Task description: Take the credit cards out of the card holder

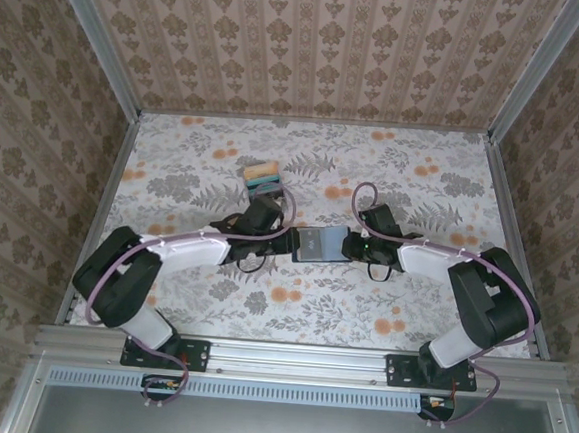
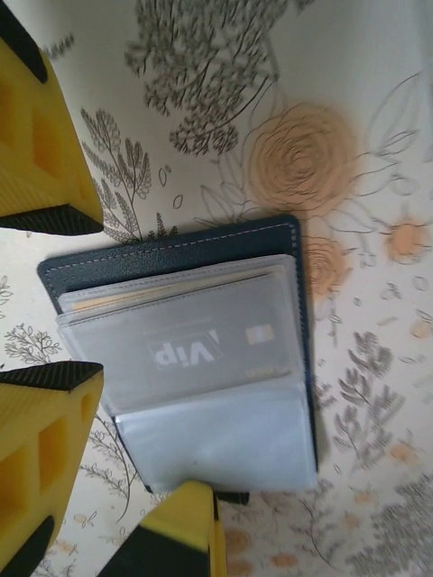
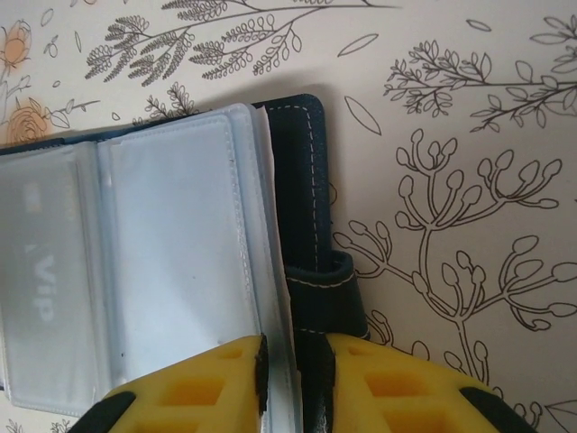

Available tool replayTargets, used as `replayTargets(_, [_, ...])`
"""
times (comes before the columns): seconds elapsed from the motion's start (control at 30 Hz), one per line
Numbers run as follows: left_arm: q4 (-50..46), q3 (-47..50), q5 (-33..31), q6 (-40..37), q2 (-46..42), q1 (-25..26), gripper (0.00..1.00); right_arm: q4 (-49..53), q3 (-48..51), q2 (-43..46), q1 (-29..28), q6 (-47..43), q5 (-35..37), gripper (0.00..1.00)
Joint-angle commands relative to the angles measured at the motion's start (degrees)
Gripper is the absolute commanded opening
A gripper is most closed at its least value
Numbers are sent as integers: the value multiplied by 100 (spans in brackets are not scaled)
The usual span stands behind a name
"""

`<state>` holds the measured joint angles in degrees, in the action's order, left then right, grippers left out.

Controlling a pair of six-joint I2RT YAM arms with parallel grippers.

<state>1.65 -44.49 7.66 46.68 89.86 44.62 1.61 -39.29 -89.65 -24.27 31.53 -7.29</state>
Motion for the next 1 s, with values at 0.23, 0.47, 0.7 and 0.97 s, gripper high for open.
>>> replayTargets(0.23, [390,-605,253,316,814,205,42,275,1,8,-60,73,-177,22])
replayTargets(0.47, [102,-719,44,259,967,205,40,336,-27,77,-60,47,-136,22])
replayTargets(0.7, [51,-814,97,243,1195,218,40,338,-35,67,-65,46,-141,22])
replayTargets(0.97, [396,-825,378,246,1329,257,40,331,-53,37,-64,49,-187,22])
